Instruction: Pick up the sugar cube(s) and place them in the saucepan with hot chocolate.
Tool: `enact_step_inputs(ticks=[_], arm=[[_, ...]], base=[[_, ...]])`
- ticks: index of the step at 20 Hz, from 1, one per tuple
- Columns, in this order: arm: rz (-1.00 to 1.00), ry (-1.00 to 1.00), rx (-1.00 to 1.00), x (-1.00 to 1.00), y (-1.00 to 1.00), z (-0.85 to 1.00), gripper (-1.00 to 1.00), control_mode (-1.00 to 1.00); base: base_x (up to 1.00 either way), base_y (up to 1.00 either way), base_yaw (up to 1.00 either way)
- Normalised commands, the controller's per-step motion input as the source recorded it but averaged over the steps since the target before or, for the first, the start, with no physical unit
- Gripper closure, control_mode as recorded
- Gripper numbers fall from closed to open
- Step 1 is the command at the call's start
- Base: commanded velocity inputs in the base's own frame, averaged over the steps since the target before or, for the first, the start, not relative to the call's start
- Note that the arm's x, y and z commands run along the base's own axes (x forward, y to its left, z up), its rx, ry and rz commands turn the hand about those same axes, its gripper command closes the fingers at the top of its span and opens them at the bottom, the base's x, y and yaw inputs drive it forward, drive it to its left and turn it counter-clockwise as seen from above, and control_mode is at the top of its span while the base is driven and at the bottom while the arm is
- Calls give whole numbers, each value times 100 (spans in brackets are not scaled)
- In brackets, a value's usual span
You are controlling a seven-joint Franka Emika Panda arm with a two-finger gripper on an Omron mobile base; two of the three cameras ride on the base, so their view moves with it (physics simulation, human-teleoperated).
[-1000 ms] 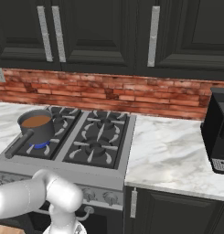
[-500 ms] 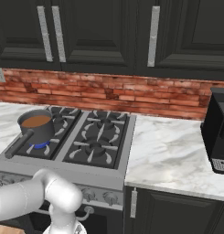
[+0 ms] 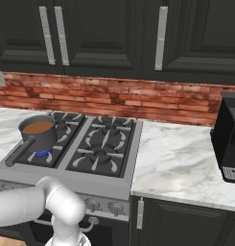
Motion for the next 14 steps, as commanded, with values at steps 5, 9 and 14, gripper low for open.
enact_step_inputs(ticks=[5, 9, 14], arm=[[28, 1, 0, 12, 0, 0, -100, -100], [19, 3, 0, 1, 0, -1, -100, -100], [8, 4, -1, 6, 0, -14, -100, -100]], base=[[0, 0, 0], [0, 0, 0], [0, 0, 0]])
